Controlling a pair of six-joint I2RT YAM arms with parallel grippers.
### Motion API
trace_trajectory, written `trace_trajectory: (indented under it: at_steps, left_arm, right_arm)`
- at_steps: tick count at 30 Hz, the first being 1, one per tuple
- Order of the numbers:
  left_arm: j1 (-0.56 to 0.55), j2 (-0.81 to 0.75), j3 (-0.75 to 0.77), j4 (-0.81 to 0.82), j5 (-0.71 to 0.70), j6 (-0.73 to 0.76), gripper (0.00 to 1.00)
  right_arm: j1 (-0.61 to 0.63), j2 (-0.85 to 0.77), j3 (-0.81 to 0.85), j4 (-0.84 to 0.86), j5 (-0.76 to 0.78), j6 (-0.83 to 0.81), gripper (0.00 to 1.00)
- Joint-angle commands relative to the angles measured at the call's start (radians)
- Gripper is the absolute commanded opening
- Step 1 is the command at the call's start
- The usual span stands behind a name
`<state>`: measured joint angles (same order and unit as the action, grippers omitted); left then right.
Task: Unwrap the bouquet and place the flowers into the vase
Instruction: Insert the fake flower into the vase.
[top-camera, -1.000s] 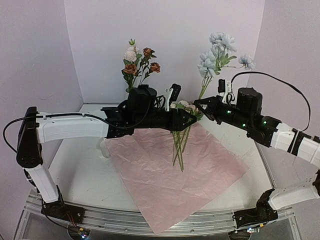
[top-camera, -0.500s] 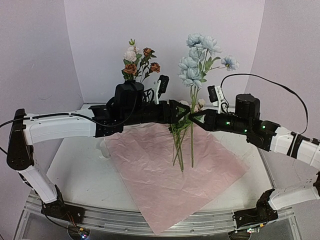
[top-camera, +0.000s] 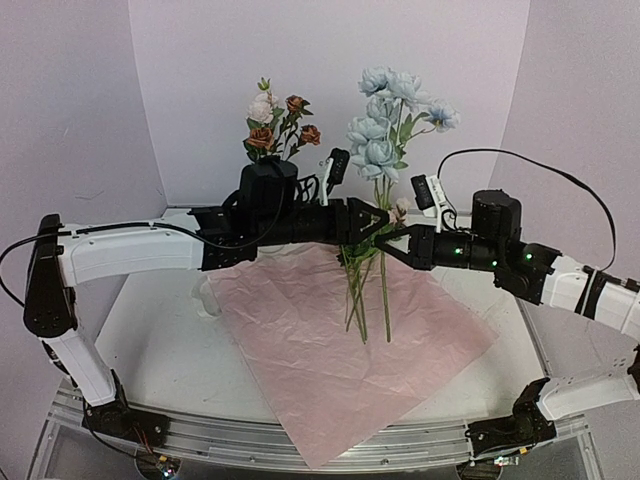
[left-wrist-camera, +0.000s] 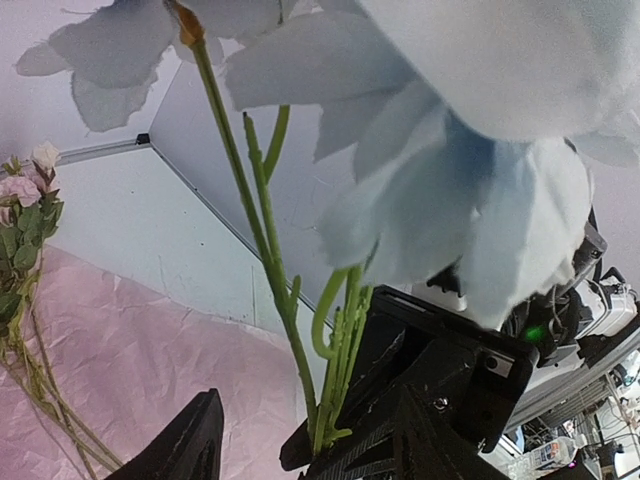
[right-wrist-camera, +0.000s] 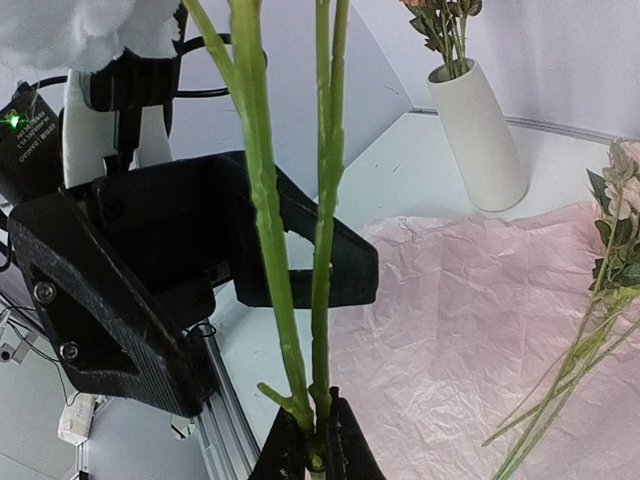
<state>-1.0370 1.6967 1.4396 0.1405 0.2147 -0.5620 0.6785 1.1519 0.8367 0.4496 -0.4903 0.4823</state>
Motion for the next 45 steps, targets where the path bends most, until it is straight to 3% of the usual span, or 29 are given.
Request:
trace_trajectory:
  at_steps: [1,14,22,31,40,42,45]
  left_arm:
    - [0.002,0.018,0.07,0.049,0.023,-0.017,0.53]
    - [0.003,0.033,0.101,0.053,-0.017,-0.017,0.33]
    - [0.003,0.038,0.106,0.054,-0.026,-0.018,0.34]
    - [0.002,0.048,0.111,0.055,-0.018,-0.017,0.27]
    - [0.002,0.042,0.095,0.054,-0.028,-0.006,0.0]
    - [0.003,0.035,0.086,0.055,-0.034,0.002,0.0]
    - [0.003,0.009,0.063,0.053,-0.071,0.037,0.0]
  right_arm:
    - [-0.002,-0.01,0.001,0.065,-0.041,-0.009,0.0]
    - [0.003,0.003,-0.004,0.067,-0.041,-0.01,0.0]
    - [0.007,0.019,-0.001,0.068,-0.05,-0.011,0.0]
    - [0.01,0.026,-0.001,0.069,-0.053,-0.01,0.0]
    - [0.01,0.025,-0.003,0.069,-0.049,-0.009,0.0]
    - [0.01,0.024,-0.006,0.068,-0.041,-0.01,0.14]
    - [0.011,0.013,-0.015,0.066,-0.011,-0.008,0.46]
